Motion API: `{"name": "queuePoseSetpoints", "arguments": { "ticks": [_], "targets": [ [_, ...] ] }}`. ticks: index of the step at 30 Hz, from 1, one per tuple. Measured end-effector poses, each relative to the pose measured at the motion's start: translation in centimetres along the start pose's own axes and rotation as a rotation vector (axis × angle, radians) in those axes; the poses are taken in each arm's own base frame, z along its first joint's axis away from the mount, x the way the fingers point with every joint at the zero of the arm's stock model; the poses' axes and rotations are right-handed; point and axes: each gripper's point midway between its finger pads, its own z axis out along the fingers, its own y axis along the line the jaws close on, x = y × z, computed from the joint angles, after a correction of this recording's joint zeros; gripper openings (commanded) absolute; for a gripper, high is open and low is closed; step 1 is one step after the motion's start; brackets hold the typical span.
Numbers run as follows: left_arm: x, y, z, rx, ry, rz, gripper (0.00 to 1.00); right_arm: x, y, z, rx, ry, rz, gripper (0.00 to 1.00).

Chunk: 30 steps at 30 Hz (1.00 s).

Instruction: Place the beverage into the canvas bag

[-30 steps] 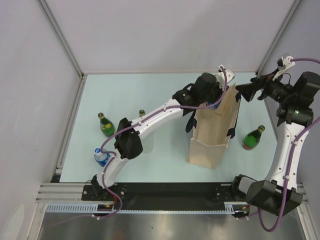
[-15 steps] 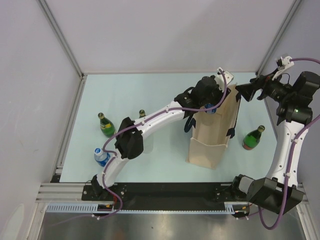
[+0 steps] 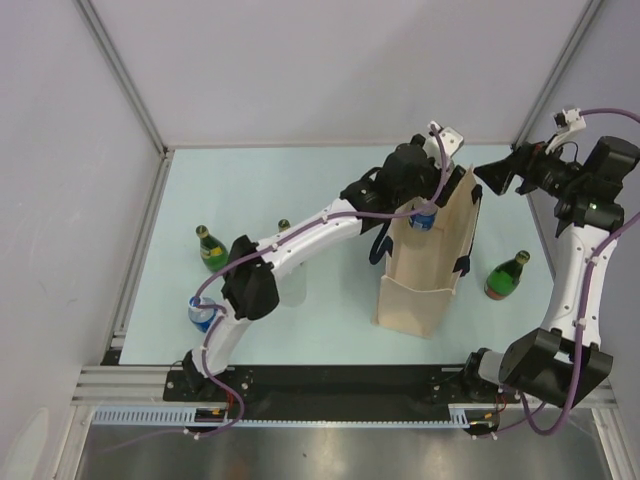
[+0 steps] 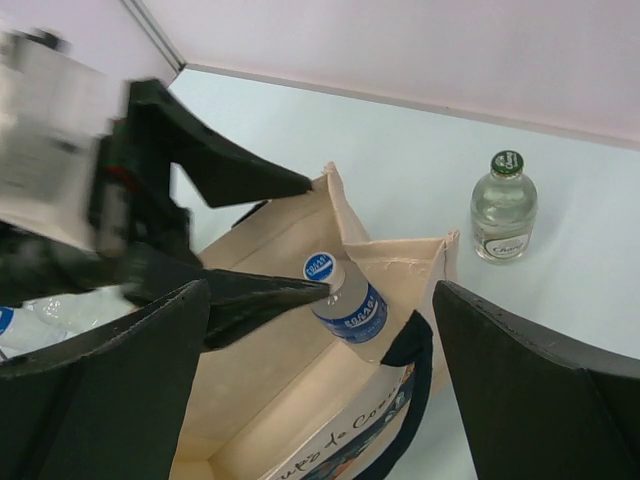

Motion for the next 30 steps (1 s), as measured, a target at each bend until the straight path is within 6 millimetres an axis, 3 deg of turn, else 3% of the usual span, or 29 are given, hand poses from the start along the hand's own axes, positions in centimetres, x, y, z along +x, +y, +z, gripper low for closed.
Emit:
{"name": "queuePoseSetpoints", "arguments": {
  "ticks": [4,9,13,18,25,30],
  "targets": [
    [-3.7,0.3,-2.1,-0.002,-0.061,-0.027,0.87,-0.1,-1.1,0.4,0.023,0.011,0.025,1.00],
    [-8.9,0.9,-6.4,-0.004,-0.149,-0.073,0.87,-0.7,-3.5,1.2,0.082,0.028,0.058,0.99],
    [-10.8,1.3,-9.6,-0.001,-0.178,-0.116,0.87,-0.4,-6.3,2.3,0.129,0.065,0.112,0.98],
    [-9.7,1.9,-11.7,0.000,-0.137,-0.177,0.88,1.0,-10.4,4.1,0.186,0.143,0.202,0.97],
    [-3.8,2.7,-13.1,-0.020,0.009,-0.268,0.89,4.2,-15.3,6.7,0.248,0.274,0.300,0.97],
    [-1.3,3.2,-15.3,-0.040,0.070,-0.333,0.89,6.7,-18.5,8.9,0.272,0.359,0.336,0.98]
  ]
}}
